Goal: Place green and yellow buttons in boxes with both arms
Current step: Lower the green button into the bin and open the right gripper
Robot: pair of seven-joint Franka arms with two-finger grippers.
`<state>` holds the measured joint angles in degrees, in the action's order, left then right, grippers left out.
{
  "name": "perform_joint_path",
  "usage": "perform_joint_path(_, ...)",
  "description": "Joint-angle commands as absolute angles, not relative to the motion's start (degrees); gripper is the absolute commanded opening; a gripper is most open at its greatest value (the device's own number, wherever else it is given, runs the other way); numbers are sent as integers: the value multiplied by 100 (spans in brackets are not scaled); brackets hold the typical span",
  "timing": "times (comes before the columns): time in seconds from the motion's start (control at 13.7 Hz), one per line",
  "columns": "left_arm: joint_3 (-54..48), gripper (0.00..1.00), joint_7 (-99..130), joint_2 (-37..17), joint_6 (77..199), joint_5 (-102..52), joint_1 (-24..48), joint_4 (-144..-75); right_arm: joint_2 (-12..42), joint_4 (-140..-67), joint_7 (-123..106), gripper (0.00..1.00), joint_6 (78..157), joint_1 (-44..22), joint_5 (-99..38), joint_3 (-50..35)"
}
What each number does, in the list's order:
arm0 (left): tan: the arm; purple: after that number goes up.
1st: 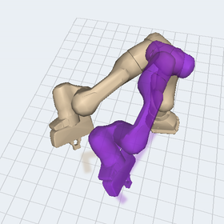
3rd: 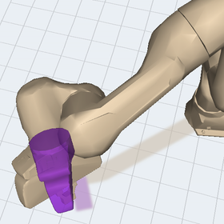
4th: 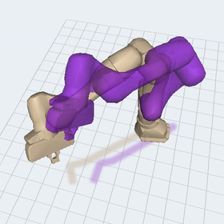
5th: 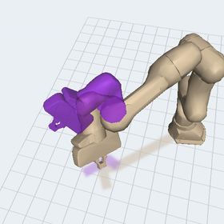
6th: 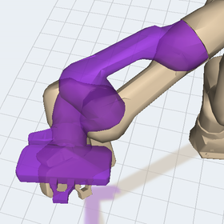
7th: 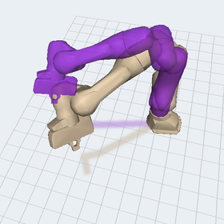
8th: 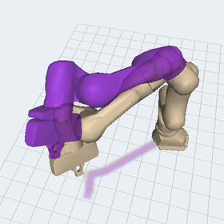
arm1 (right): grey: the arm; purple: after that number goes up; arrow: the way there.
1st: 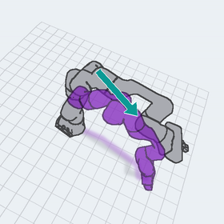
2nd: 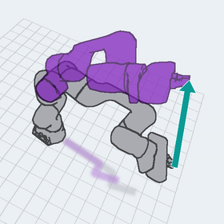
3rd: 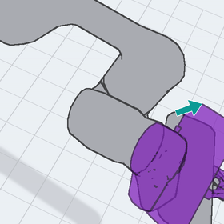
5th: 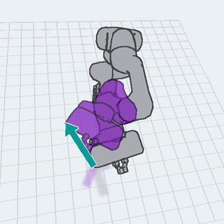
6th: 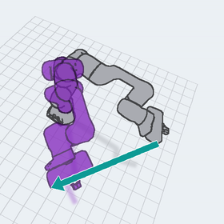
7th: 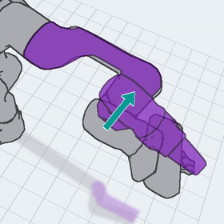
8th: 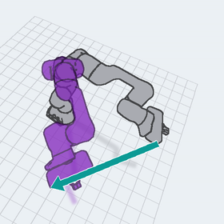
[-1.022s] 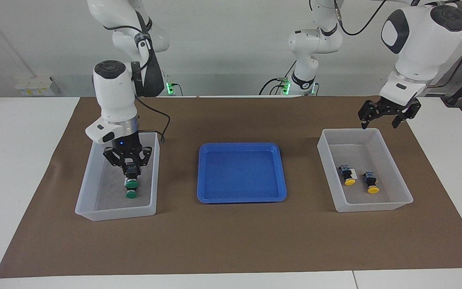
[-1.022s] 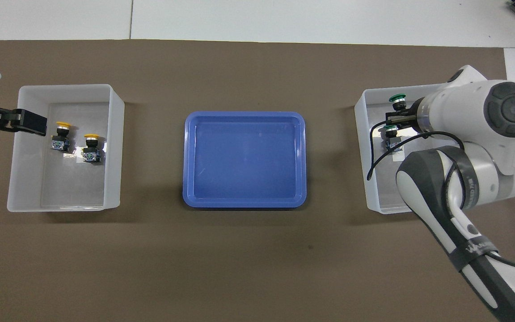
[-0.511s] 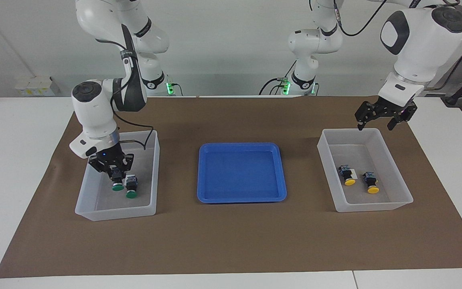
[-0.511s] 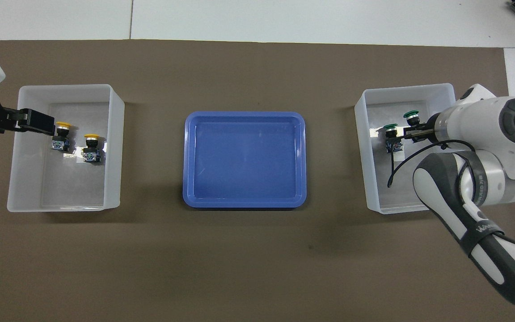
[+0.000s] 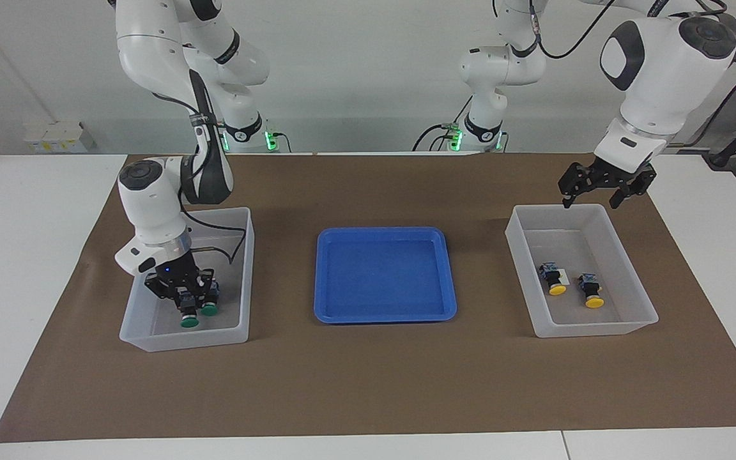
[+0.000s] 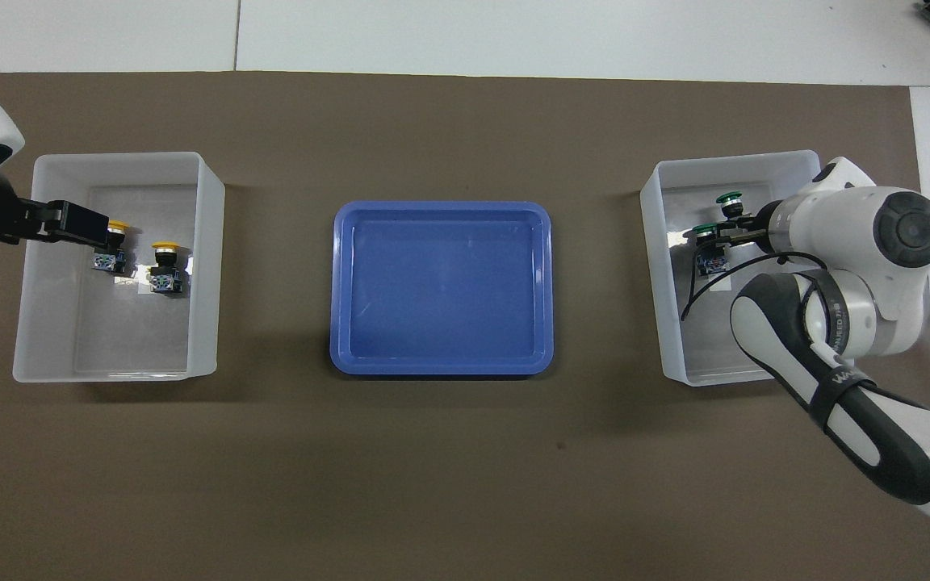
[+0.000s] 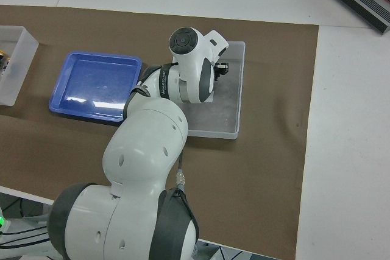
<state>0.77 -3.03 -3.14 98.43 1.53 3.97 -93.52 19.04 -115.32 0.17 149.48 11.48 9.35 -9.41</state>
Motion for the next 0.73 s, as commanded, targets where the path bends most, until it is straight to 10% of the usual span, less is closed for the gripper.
perform_joint_path(0.0, 97, 100, -246, -167, 9879, 97, 378, -9527, 1960, -11452, -150, 26, 15029, 1310, 835, -1011)
perform_joint_path(0.15, 88, 100, -255, -167, 9879, 97, 395, -9527, 1951, -11452, -123, 85, 15029, 1336, 835, -1011)
perform_joint_path(0.29, 97, 100, -246, -167, 9879, 97, 396, -9527, 1881, -11330, -114, 100, 14994, 1327, 835, -1011)
perform_joint_path(0.66, 97, 100, -246, -167, 9879, 97, 387, -9527, 1451, -10680, -114, 100, 13758, 1257, 826, -1011)
